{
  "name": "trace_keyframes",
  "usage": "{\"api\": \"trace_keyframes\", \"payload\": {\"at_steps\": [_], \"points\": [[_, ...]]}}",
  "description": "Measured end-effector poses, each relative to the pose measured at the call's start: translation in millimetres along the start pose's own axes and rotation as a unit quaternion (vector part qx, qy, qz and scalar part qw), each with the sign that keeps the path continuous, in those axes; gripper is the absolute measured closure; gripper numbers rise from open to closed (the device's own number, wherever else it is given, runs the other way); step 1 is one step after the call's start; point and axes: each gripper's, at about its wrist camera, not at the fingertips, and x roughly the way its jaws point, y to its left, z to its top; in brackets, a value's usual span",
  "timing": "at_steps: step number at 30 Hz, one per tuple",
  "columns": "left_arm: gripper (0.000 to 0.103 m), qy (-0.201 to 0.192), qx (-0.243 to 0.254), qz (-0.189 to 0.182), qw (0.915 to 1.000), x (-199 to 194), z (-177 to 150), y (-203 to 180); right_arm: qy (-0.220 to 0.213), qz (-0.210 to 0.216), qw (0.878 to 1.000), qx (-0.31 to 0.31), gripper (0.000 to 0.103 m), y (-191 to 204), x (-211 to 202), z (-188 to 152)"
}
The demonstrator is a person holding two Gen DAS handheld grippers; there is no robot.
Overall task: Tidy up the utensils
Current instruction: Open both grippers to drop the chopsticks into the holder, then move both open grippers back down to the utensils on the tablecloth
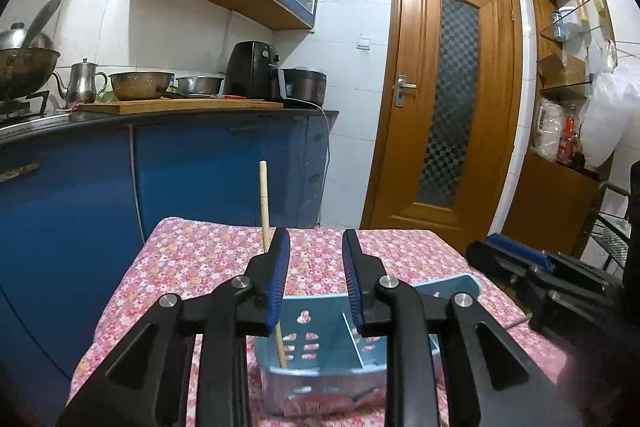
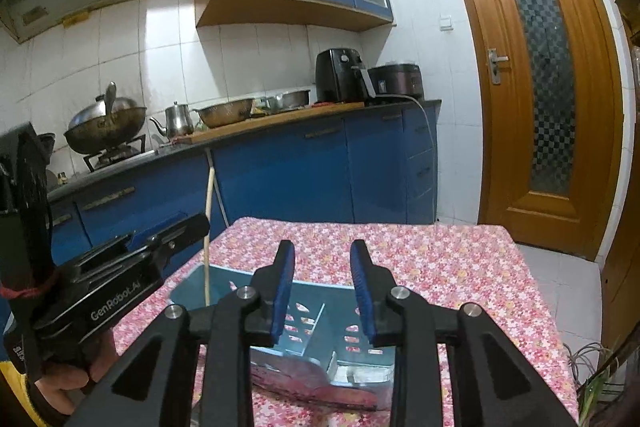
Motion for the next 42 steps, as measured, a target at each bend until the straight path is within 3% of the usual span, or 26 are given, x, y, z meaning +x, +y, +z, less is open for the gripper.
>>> {"api": "trace_keyframes", "payload": {"at_steps": [8,25,33,42], "points": [[0.077,0.036,-0.013,-0.006,0.9992,-32.9,0.4,-0.5,-0.001,0.004,1.000,-0.003,0.069,9.7,-32.6,7.9],[0.077,0.140,-0.012,-0.014,0.9900,-85.0,-34.9,-5.3,0.101,0.006,0.995,0.019,0.069,25.4,-68.8,-20.8],[0.077,0.193,-0.005,-0.026,0.9808,-84.2,-59.0,-10.6,0.153,0.006,0.988,0.030,0.069,24.0,-63.3,-46.3],[0.077,0.258,-0.035,-0.042,0.9647,-66.0,-87.2,-8.7,0.195,0.002,0.980,0.043,0.069,18.6,-53.2,-72.0]]}}
